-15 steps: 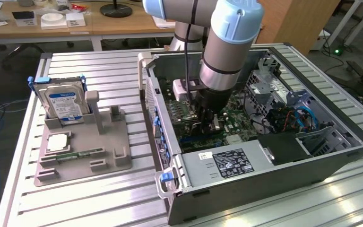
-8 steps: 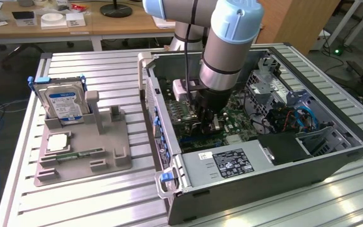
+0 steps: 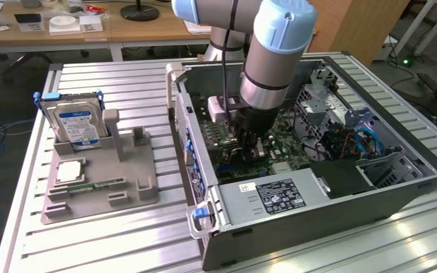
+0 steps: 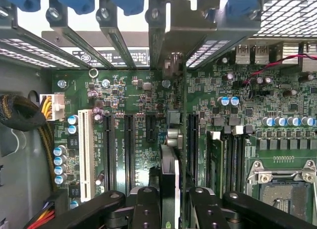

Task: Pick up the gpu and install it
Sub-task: 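Insert the gpu into the slot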

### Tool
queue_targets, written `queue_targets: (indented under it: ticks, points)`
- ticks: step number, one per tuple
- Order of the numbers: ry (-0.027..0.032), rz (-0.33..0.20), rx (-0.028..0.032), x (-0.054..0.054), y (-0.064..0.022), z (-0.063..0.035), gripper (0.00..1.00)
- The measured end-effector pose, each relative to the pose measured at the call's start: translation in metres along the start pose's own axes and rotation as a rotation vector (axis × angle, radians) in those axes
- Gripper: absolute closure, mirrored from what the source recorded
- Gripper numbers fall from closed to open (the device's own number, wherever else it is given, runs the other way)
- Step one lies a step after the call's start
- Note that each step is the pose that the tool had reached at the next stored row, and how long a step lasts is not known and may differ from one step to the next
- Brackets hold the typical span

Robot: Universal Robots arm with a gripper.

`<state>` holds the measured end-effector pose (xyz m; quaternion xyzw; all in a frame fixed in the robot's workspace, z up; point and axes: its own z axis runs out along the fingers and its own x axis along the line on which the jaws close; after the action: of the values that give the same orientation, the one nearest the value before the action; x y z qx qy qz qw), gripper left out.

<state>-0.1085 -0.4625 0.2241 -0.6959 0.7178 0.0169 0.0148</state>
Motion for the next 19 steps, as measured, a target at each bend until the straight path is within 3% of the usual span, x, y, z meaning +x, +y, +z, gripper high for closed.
queue_targets:
  ticks: [16,17,19]
  points:
    - [-0.0014,-0.001,0.0008,0.0001,0.0003,0.0020,0.73]
    - [-0.0055,0.000,0.0005,-0.0003,0.0008,0.0033,0.73]
    - [-0.0043,0.000,0.0011,-0.0003,0.0009,0.0029,0.72]
